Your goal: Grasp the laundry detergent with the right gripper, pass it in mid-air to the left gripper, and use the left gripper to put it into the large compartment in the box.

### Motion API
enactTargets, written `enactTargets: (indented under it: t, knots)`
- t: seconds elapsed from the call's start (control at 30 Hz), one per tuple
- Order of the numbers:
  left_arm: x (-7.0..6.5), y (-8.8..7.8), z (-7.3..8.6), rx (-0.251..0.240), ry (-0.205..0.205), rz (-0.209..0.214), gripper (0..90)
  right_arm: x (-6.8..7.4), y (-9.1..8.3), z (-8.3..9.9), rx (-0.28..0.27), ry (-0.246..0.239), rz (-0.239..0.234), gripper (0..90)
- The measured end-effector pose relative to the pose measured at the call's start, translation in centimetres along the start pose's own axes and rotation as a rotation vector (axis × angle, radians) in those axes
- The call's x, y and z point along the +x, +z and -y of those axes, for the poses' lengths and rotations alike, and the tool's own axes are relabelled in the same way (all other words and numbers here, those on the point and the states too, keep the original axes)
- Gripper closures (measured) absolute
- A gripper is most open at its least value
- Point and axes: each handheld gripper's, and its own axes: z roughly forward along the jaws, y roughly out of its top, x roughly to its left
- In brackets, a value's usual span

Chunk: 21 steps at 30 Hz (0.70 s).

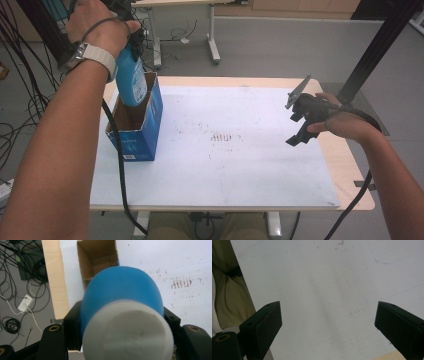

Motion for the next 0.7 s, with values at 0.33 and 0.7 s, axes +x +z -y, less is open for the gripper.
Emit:
enactTargets:
  t: [0.33, 0.7]
  knots:
    - [0.8, 1.4, 0.1, 0.011, -0.010, -0.011, 37.6, -0.1, 0.2, -0.1, 0.005, 0.000, -0.003, 7.3]
    - [1.4, 3.1, 0.2, 0.016, -0.022, -0.009, 37.6, -0.1, 0.3, 0.1, 0.003, 0.006, -0.006, 7.3]
